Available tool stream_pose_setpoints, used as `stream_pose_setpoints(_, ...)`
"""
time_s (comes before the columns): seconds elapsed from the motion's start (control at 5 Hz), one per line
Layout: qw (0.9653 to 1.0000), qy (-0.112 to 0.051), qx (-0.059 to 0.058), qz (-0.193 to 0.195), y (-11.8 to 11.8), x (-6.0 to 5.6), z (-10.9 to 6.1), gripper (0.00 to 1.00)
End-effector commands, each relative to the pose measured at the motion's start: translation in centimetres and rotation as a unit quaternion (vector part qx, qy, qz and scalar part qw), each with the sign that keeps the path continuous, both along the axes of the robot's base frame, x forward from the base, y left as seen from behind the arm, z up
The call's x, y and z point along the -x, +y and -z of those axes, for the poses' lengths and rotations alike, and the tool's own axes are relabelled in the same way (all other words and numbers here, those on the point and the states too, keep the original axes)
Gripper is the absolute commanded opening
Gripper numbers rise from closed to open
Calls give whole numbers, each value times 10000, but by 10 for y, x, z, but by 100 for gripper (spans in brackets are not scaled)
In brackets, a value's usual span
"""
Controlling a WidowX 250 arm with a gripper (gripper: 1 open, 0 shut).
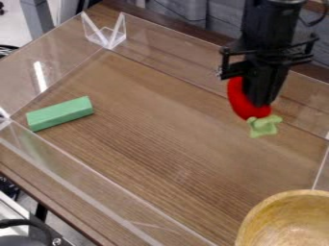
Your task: Move the red fruit to the left
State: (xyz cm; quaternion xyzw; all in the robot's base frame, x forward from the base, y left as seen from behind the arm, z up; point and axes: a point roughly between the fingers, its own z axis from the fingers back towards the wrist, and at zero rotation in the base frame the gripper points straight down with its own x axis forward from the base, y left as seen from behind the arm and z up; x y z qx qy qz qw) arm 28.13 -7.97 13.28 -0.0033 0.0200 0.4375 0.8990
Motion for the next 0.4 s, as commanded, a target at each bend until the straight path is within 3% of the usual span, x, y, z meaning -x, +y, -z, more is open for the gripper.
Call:
stream_pose_setpoints(0.0, 9993, -312, 69, 216, 2, 5, -22, 0)
stream_pose_setpoints(0.2, 9991, -304, 47, 301, 3, 2, -11, 0)
